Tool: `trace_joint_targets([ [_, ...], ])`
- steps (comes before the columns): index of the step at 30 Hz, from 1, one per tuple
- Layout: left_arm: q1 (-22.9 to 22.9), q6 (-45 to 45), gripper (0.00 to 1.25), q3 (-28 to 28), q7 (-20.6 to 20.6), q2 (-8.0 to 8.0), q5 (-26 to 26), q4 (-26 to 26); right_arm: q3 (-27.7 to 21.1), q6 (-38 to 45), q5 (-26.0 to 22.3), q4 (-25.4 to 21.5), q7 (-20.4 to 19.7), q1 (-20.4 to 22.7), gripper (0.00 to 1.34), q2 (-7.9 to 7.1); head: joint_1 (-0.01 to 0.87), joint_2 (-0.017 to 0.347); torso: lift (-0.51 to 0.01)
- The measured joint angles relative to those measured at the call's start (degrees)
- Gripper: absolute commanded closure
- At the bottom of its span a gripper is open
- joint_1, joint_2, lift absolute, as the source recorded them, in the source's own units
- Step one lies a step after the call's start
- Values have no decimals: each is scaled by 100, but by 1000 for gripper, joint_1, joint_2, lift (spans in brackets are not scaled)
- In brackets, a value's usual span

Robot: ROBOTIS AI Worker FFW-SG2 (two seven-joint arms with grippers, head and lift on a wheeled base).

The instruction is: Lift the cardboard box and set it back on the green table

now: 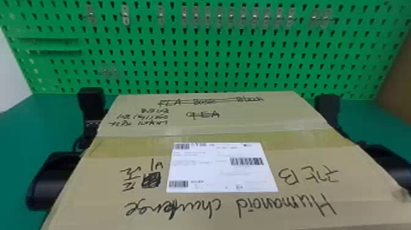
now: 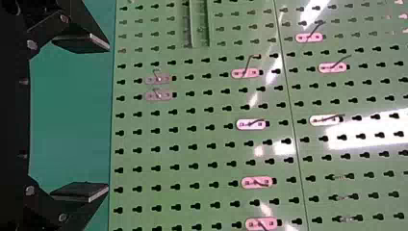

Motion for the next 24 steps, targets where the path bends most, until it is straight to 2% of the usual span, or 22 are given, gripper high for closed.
trace_joint_targets([
  [24,11,-29,245,4,0,-16,5,22,244,-23,-105,91,0,-42,87,8,566,54,-183],
])
